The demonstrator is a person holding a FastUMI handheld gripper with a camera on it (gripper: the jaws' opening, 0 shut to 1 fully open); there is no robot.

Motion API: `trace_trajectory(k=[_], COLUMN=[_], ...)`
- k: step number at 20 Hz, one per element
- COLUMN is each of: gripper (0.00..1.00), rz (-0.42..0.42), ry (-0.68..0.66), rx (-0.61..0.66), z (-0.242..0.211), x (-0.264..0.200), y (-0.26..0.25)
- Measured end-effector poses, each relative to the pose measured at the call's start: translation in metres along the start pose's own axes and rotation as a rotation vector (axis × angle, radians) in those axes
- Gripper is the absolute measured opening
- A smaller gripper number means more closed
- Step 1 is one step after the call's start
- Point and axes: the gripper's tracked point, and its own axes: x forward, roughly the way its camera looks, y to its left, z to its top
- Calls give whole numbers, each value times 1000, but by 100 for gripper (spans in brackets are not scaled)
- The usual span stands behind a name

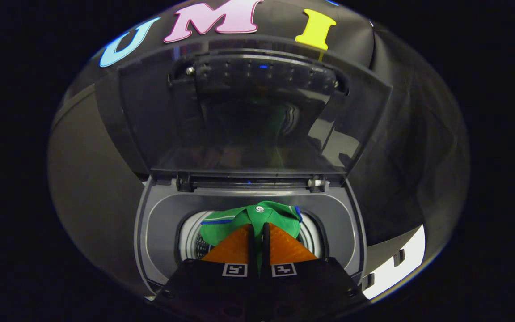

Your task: Put the clothes into the washing machine and then close the washing machine lid.

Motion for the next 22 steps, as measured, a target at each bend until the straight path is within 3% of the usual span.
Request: trace_trajectory(k=[7, 19, 20, 22], gripper=[5, 6, 8, 53], rz=[27, 61, 31, 13], ry=[83, 202, 220, 287], rx=[-6, -8, -18, -19], z=[-33, -64, -67, -81], x=[44, 57, 59, 55], y=[9, 18, 11, 7])
